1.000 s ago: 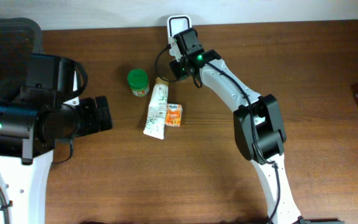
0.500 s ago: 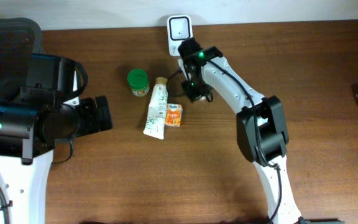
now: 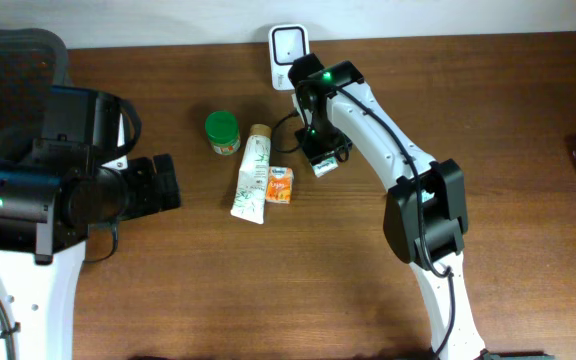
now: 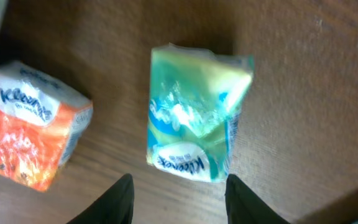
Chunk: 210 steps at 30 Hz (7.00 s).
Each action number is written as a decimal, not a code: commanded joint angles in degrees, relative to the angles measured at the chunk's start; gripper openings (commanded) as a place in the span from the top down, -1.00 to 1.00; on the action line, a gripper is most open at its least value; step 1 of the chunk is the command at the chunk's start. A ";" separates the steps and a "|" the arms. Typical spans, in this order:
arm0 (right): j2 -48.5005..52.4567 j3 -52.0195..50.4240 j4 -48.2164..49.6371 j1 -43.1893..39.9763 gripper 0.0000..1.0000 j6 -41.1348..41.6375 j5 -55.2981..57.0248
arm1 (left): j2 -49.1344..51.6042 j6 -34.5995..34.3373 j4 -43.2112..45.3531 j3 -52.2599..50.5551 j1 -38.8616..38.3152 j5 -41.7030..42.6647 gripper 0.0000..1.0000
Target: Scan the item barcode
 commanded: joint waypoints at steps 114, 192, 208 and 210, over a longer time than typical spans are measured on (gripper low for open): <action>-1.01 -17.92 3.23 -14.27 0.92 -13.44 -52.52 | -0.66 -0.59 -0.09 0.15 0.00 -0.20 -0.98; -1.03 -10.36 -4.96 -19.28 0.92 -18.51 -34.36 | -0.66 -0.59 -0.09 0.15 0.00 -0.20 -0.98; -1.03 -9.86 -1.53 -13.38 -0.08 -6.73 -23.04 | -0.66 -0.59 -0.11 0.15 0.00 -0.22 -0.98; -1.03 -9.81 -1.64 -13.35 -0.08 -6.73 -23.69 | -0.66 -0.59 -0.11 0.15 0.00 -0.20 -0.99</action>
